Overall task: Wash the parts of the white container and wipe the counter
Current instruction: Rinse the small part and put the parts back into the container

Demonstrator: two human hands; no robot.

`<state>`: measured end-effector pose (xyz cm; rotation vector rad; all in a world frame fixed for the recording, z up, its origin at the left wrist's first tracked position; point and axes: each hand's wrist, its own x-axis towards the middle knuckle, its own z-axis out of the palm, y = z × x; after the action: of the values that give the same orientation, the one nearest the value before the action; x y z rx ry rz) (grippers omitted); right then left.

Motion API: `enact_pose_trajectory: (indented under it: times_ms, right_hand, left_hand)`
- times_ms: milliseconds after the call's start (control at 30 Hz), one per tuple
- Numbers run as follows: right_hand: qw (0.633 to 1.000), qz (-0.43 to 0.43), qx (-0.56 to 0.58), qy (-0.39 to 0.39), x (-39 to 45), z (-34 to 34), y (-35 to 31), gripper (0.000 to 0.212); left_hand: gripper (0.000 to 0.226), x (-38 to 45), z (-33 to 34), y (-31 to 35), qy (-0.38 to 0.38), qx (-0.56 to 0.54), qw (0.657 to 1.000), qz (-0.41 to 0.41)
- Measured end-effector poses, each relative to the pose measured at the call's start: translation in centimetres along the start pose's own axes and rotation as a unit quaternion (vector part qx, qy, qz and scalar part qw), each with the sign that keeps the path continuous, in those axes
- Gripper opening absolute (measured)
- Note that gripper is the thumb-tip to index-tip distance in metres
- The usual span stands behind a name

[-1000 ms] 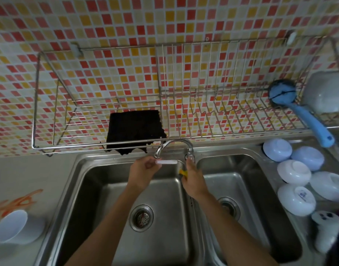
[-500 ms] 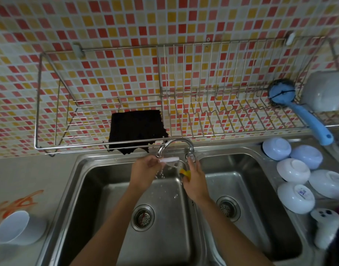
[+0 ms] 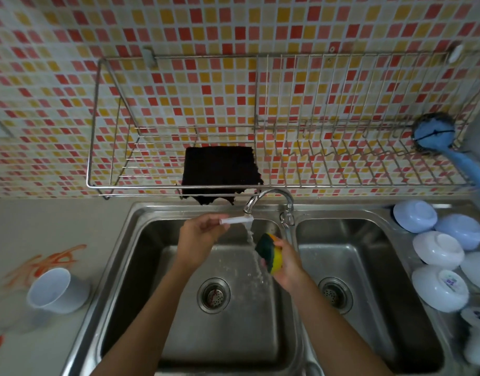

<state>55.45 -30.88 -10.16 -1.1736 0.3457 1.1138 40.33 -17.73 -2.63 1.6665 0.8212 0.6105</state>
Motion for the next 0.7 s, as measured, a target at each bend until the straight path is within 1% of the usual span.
enact_pose_trajectory:
  times_ms: [67, 100, 200, 267, 333, 400, 433, 500, 700]
  right_hand:
    - [0.998, 0.038, 0.041, -0.041, 0.2, 0.5, 0.2, 0.027]
    - [0.997, 0.047, 0.038, -0.057, 0.5, 0.9, 0.4, 0.032]
    - [0.993, 0.058, -0.016, -0.099, 1.0, 2.3, 0.9, 0.047]
    - [0.99, 0.039, -0.07, -0.117, 0.8, 3.3, 1.0, 0.045]
    - [0.985, 0.008, -0.116, -0.131, 0.4, 4.3, 0.8, 0.034]
    - [0.973, -0.028, -0.19, -0.129, -0.1, 5.3, 0.6, 0.024]
    - [0.964, -0.047, -0.231, -0.119, -0.1, 5.8, 0.6, 0.023]
    - [0.95, -0.081, -0.287, -0.095, 0.0, 6.5, 0.7, 0.03]
    - [0.923, -0.142, -0.351, -0.062, 0.9, 7.0, 1.0, 0.039]
  left_hand:
    - [0.021, -0.3, -0.6, 0.0, 0.016, 0.002, 1.0, 0.006]
    - [0.02, -0.6, -1.0, -0.1, 0.025, 0.004, 1.0, 0.009]
    - [0.018, -1.5, -2.3, -1.6, 0.064, 0.004, 0.998, -0.006]
    - [0.018, -2.1, -3.3, -3.1, 0.085, 0.006, 0.996, -0.029]
    - [0.02, -2.9, -4.2, -4.4, 0.089, 0.021, 0.995, -0.048]
    - [0.02, -3.4, -4.8, -5.4, 0.09, 0.032, 0.993, -0.063]
    - [0.021, -3.6, -5.1, -5.9, 0.093, 0.034, 0.993, -0.07]
    - [0.021, -3.8, -5.7, -6.5, 0.102, 0.036, 0.991, -0.074]
    - [0.02, -4.0, -6.3, -7.3, 0.098, 0.051, 0.991, -0.078]
